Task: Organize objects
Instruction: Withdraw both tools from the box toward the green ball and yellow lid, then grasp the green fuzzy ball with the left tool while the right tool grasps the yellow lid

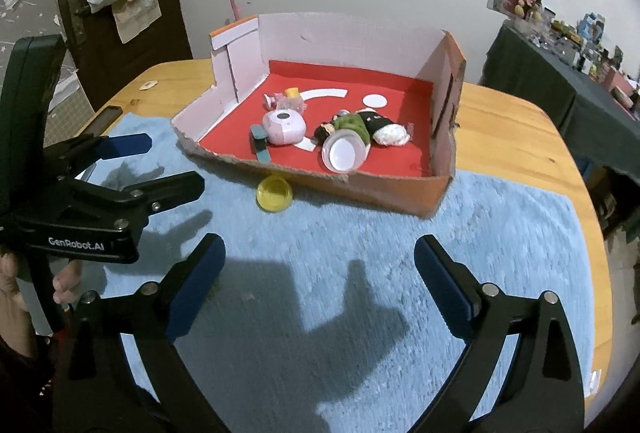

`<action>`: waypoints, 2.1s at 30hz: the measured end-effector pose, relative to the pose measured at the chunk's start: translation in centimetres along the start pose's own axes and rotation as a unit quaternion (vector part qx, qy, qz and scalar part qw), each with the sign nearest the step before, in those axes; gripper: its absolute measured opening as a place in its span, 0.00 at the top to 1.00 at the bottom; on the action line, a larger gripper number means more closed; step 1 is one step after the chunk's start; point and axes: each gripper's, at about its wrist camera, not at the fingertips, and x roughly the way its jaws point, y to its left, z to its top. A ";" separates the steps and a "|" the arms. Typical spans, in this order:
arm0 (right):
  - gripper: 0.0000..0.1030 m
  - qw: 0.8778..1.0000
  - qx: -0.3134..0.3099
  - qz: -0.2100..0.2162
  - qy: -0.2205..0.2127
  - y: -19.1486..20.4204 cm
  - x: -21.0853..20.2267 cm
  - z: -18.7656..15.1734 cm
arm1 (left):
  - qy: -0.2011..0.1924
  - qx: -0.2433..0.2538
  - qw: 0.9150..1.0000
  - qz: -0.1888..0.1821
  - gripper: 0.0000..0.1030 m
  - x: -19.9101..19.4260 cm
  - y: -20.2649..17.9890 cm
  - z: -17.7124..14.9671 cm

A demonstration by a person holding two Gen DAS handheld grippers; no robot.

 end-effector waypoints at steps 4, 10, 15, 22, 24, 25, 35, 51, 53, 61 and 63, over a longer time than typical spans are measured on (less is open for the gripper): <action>0.06 1.000 0.005 -0.004 0.004 -0.5 0.0 -0.7 | 0.005 0.001 1.000 -0.003 0.00 -0.1 -0.2 -1.0; 0.06 1.000 0.016 -0.016 0.006 -1.2 0.3 -1.2 | 0.015 0.007 1.000 -0.024 0.00 -0.3 -1.3 -2.7; 0.06 0.999 0.026 -0.029 0.004 -1.5 1.3 -0.8 | 0.014 0.024 0.999 -0.031 0.00 -0.7 -2.6 -4.0; 0.06 1.000 0.020 -0.009 0.011 0.0 3.1 0.5 | 0.000 0.043 0.999 -0.014 0.13 -0.6 -3.4 -4.7; 0.09 1.000 0.015 -0.004 0.014 0.7 3.7 0.7 | -0.003 0.045 0.999 -0.014 0.16 -0.3 -3.5 -5.0; 0.14 1.000 0.014 -0.002 0.016 0.9 4.0 0.9 | -0.005 0.046 0.999 -0.015 0.18 -0.2 -3.5 -5.1; 0.30 0.999 0.029 0.020 0.038 1.9 7.3 1.5 | -0.013 0.051 0.999 -0.006 0.22 0.0 -2.4 -5.3; 0.64 0.999 0.011 -0.003 0.042 3.4 9.8 2.2 | -0.001 0.082 0.995 -0.052 0.55 0.8 -4.4 -6.0; 0.70 0.999 0.008 -0.007 0.041 3.3 9.7 2.2 | 0.004 0.084 0.995 -0.056 0.64 1.1 -4.8 -6.1; 0.71 0.999 0.010 0.006 0.039 2.8 8.6 1.5 | -0.003 0.081 0.994 -0.069 0.67 0.4 -4.9 -5.8; 0.71 0.999 0.010 0.009 0.037 2.7 8.1 1.3 | -0.004 0.079 0.994 -0.069 0.68 0.2 -4.8 -5.7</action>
